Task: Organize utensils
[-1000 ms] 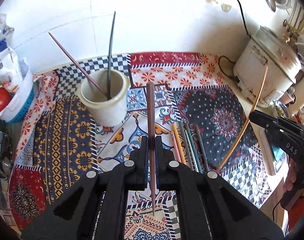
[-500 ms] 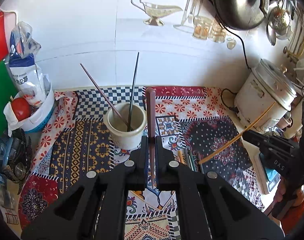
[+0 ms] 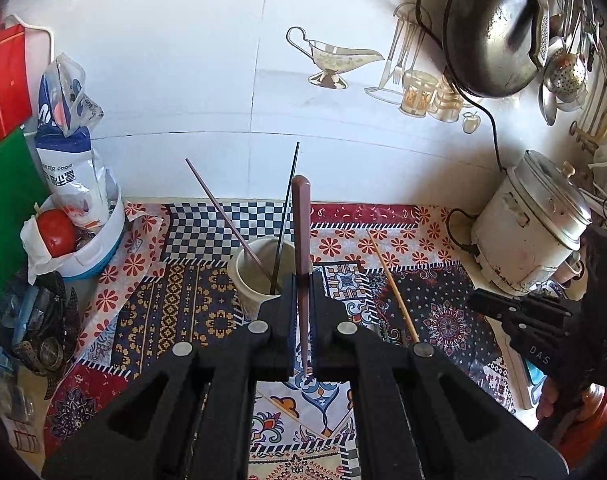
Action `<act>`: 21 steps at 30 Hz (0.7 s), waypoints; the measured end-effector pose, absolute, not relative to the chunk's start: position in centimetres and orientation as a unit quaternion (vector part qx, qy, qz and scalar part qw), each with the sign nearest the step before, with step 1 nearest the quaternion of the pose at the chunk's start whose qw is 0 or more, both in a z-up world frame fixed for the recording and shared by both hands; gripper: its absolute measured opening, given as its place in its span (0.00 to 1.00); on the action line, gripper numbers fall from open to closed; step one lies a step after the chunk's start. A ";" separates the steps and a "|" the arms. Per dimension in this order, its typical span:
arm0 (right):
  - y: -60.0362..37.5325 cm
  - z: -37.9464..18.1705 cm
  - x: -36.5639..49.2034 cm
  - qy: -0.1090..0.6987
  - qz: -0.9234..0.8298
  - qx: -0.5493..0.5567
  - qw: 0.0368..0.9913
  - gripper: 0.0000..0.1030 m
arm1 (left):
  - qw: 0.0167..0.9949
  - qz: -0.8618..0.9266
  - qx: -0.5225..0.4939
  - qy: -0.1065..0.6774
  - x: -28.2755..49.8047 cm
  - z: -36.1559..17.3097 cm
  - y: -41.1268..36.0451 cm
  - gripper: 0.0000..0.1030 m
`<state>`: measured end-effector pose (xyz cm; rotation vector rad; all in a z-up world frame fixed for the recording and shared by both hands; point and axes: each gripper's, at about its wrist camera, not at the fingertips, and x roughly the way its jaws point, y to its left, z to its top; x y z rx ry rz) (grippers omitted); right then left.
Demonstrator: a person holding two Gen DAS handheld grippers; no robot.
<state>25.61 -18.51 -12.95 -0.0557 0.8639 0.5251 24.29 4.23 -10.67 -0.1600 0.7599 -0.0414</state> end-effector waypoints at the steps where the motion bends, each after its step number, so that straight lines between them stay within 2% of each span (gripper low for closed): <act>1: -18.5 -13.5 25.9 0.426 0.253 -0.023 0.868 0.02 | 0.925 -0.019 -0.078 0.371 24.3 -10.7 4.4 0.04; 3: -18.5 -14.9 26.6 0.450 0.245 -0.028 0.858 0.05 | 0.925 -0.014 -0.077 0.373 24.4 -10.9 4.6 0.04; 7: -18.6 -17.8 28.3 0.485 0.216 -0.051 0.846 0.26 | 0.924 -0.003 -0.083 0.373 24.6 -11.2 5.5 0.04; 21: -18.7 -25.4 37.5 0.554 0.199 -0.086 0.804 0.27 | 0.917 0.044 -0.112 0.381 25.6 -12.6 8.6 0.04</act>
